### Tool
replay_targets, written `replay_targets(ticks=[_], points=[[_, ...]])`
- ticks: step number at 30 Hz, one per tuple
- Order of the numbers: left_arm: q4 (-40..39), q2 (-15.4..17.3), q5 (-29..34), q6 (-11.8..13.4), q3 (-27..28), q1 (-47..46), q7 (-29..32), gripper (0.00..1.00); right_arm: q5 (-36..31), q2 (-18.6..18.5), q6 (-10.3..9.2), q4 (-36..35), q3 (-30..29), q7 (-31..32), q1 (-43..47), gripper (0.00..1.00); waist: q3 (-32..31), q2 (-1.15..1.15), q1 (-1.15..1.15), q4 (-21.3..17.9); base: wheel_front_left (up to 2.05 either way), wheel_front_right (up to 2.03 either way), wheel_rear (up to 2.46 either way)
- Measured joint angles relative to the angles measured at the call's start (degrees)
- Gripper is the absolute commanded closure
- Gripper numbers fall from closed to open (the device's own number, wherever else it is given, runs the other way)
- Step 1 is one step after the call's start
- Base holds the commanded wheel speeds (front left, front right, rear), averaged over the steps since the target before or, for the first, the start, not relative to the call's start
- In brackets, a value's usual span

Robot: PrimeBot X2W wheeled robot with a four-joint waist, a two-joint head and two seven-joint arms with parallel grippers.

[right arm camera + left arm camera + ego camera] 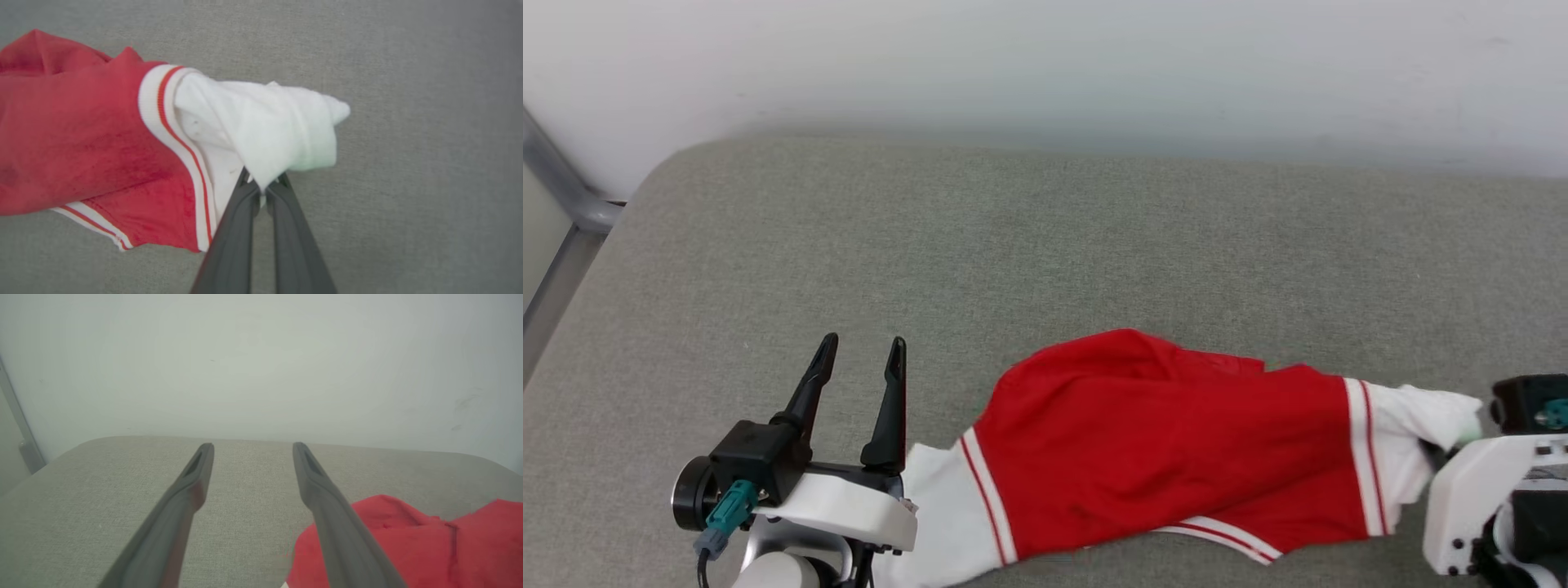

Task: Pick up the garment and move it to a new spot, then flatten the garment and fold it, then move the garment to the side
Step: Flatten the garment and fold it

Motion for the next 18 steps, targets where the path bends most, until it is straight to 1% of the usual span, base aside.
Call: replay_targets(ticks=[2,5,7,10,11,12,13,18], points=[[0.30,0.00,0.00,-0.15,0.02,0.16,0.00,0.00,-0.73,-0.93,-0.01,-0.54,-2.67,0.45,0.04,1.00,-0.24,0.00,0.00,-0.58,0.00,0.00,0.00],[0.87,-0.11,-0.05,-0.26,-0.10,0.21,0.00,0.00,-1.74,-1.15,-0.01,0.38,-7.05,0.68,0.64,1.00,-0.22,0.00,0.00,-1.12,0.00,0.00,0.00],[1.37,-0.10,-0.20,-0.41,-0.14,0.22,0.01,0.00,-1.09,-0.94,-0.01,2.82,-9.83,-0.35,0.88,1.00,0.16,0.00,0.00,-1.23,0.00,0.00,0.00],[1.92,-0.14,-0.36,-0.52,-0.20,0.17,0.01,0.00,-0.66,-0.63,-0.01,7.98,-11.87,-2.83,0.99,1.00,0.88,0.00,0.00,-1.31,0.00,0.00,0.00],[2.18,-0.16,-0.52,-0.59,-0.23,0.10,0.01,0.00,-0.68,-0.52,-0.01,9.68,-12.10,-3.85,0.98,0.84,1.10,0.00,0.01,-1.30,0.00,0.00,0.00],[2.47,-0.18,-0.62,-0.60,-0.26,0.05,0.02,0.00,-0.64,-0.37,-0.01,11.21,-12.22,-4.85,0.93,0.50,1.28,0.00,0.01,-1.27,0.00,0.00,0.00],[2.65,-0.18,-0.63,-0.70,-0.26,0.03,0.02,0.00,-0.45,-0.11,-0.01,12.50,-12.30,-6.10,0.80,0.00,1.40,0.00,0.01,-1.25,0.00,0.00,0.00],[3.64,-0.16,-1.01,-0.92,-0.33,-0.01,0.02,0.00,0.32,1.08,-0.01,15.77,-13.61,-14.15,-0.12,0.00,1.15,0.00,0.00,-1.14,0.00,0.00,0.00]])
